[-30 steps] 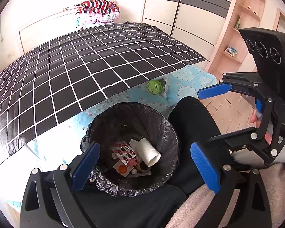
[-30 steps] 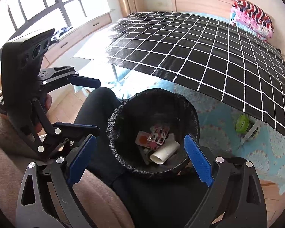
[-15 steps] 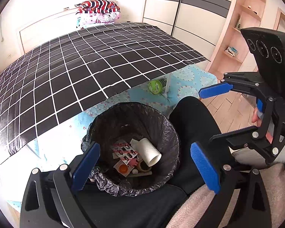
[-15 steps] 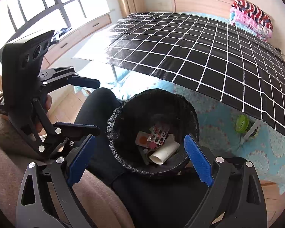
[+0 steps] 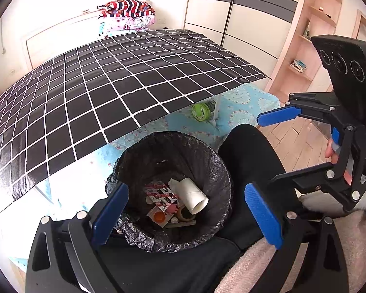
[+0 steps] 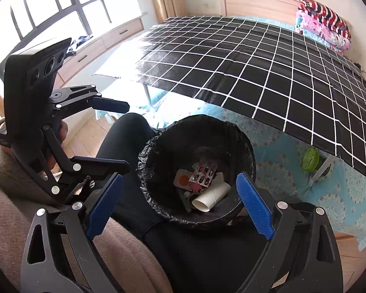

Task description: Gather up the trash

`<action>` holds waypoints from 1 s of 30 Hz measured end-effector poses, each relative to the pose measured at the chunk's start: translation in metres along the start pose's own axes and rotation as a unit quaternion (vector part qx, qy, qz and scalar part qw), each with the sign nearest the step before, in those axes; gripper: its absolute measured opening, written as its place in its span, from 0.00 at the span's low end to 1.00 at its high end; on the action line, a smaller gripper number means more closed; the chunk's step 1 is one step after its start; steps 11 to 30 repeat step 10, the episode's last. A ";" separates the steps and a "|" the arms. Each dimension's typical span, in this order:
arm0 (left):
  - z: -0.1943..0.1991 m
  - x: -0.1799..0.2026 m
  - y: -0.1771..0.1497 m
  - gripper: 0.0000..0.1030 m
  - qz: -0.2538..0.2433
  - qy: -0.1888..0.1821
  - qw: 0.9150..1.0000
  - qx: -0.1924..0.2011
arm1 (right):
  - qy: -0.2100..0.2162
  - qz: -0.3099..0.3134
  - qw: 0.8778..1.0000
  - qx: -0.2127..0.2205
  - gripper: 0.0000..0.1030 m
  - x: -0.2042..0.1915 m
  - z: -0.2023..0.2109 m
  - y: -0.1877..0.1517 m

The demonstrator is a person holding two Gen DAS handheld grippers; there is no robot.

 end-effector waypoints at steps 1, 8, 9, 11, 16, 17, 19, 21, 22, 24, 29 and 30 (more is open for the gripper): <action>0.000 -0.001 0.000 0.90 0.001 0.001 1.000 -0.001 | 0.000 0.000 1.000 0.000 0.91 0.000 0.000 0.000; -0.001 0.003 0.001 0.90 -0.002 0.001 1.000 -0.001 | -0.004 0.000 1.000 0.000 0.91 0.001 0.000 0.000; -0.001 0.003 0.001 0.90 -0.002 0.001 1.000 -0.001 | -0.003 0.000 1.000 -0.001 0.91 0.001 0.000 0.000; -0.001 0.002 0.001 0.90 -0.001 0.002 1.000 -0.002 | -0.004 0.000 1.000 -0.001 0.91 0.002 0.000 0.000; -0.001 0.002 0.001 0.90 -0.001 0.002 1.000 -0.002 | -0.004 0.000 1.000 -0.001 0.91 0.002 0.000 0.000; -0.001 0.002 0.001 0.90 -0.001 0.002 1.000 -0.002 | -0.004 0.000 1.000 -0.001 0.91 0.002 0.000 0.000; -0.001 0.002 0.001 0.90 -0.001 0.002 1.000 -0.002 | -0.004 0.000 1.000 -0.001 0.91 0.002 0.000 0.000; -0.001 0.002 0.001 0.90 -0.001 0.002 1.000 -0.002 | -0.004 0.000 1.000 -0.001 0.91 0.002 0.000 0.000; -0.001 0.002 0.001 0.90 -0.001 0.002 1.000 -0.002 | -0.004 0.000 1.000 -0.001 0.91 0.002 0.000 0.000; -0.001 0.002 0.001 0.90 -0.001 0.002 1.000 -0.002 | -0.004 0.000 1.000 -0.001 0.91 0.002 0.000 0.000; -0.001 0.002 0.001 0.90 -0.001 0.002 1.000 -0.002 | -0.004 0.000 1.000 -0.001 0.91 0.002 0.000 0.000; -0.001 0.002 0.001 0.90 -0.001 0.002 1.000 -0.002 | -0.004 0.000 1.000 -0.001 0.91 0.002 0.000 0.000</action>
Point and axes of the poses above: each gripper's, at about its wrist camera, not at the fingertips, and z roughly against the way its jaws point, x to its right, y to its top, the point moved 8 cm from there along -z, roughly the way its jaws point, and after that the axes turned 3 degrees about -z, right-handed, at the moved point
